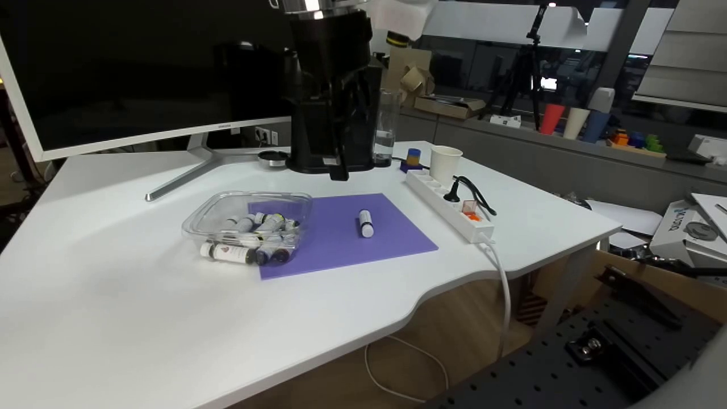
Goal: Uncover the storage box
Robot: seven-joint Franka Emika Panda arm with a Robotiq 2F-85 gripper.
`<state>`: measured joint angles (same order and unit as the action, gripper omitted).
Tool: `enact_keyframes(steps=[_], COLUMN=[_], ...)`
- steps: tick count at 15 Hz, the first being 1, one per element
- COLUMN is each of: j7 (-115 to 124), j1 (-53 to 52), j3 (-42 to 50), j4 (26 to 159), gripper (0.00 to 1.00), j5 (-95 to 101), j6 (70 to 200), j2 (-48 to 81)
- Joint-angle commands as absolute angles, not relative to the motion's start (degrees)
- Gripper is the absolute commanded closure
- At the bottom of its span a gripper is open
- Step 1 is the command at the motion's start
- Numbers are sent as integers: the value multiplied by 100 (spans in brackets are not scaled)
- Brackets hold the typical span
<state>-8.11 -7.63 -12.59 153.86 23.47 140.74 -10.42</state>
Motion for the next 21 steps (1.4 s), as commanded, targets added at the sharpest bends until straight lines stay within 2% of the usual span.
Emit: enact_keyframes(steps=[1,7,21], j7=[-523,381,2864], j1=[-720,-797,-1222], j3=[-1290,-1293,-1206], j4=[15363,15152,14320], gripper=[0,0,0], j5=[2992,4800,7113], j6=[14099,14398,14891], j2=[-807,40,1539])
